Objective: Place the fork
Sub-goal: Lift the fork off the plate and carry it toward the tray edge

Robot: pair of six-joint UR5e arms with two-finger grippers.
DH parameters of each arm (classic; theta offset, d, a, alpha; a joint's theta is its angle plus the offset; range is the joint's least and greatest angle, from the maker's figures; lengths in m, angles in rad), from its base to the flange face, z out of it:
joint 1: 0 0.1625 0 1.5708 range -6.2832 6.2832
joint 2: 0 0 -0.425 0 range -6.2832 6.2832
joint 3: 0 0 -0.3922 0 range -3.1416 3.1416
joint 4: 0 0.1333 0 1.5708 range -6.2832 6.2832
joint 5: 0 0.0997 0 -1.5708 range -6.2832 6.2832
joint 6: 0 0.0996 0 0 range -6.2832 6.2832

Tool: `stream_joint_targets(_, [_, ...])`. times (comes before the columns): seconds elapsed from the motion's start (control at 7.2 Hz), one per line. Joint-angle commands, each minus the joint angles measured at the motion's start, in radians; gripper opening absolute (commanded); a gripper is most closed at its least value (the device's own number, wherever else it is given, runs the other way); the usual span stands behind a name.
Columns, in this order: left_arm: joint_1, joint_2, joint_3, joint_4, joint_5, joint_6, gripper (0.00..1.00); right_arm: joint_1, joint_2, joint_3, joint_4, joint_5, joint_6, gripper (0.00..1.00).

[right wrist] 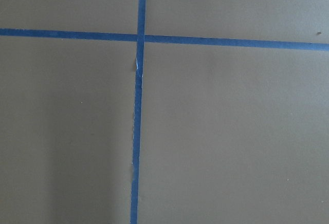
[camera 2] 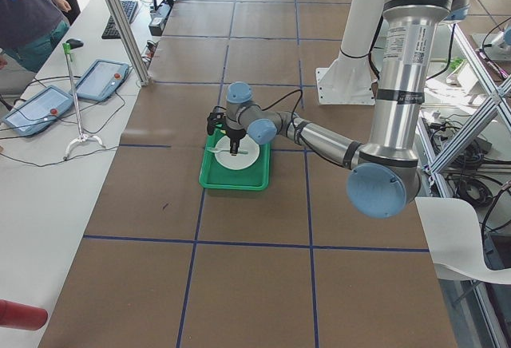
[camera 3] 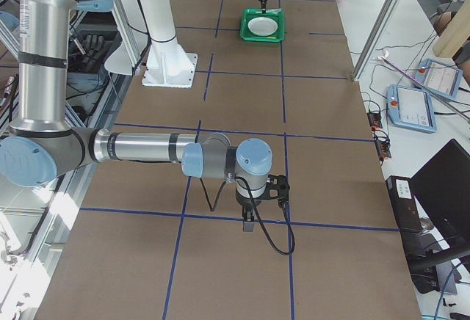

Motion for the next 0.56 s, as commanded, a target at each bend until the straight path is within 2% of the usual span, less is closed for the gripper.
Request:
stream_joint_targets(0.0, [-0.012, 0.031, -0.013, 0.024, 0.004, 0.056, 0.00, 0.000, 0.000, 0.000, 0.000, 0.000, 0.001, 1.00])
stream_joint_targets(0.14, [-0.012, 0.065, 0.011, -0.025, 0.005, 0.077, 0.00, 0.000, 0.000, 0.000, 0.000, 0.000, 0.001, 1.00])
stream_joint_targets(0.42, [-0.011, 0.121, 0.108, -0.215, 0.005, 0.064, 0.00, 0.000, 0.000, 0.000, 0.000, 0.000, 0.001, 1.00])
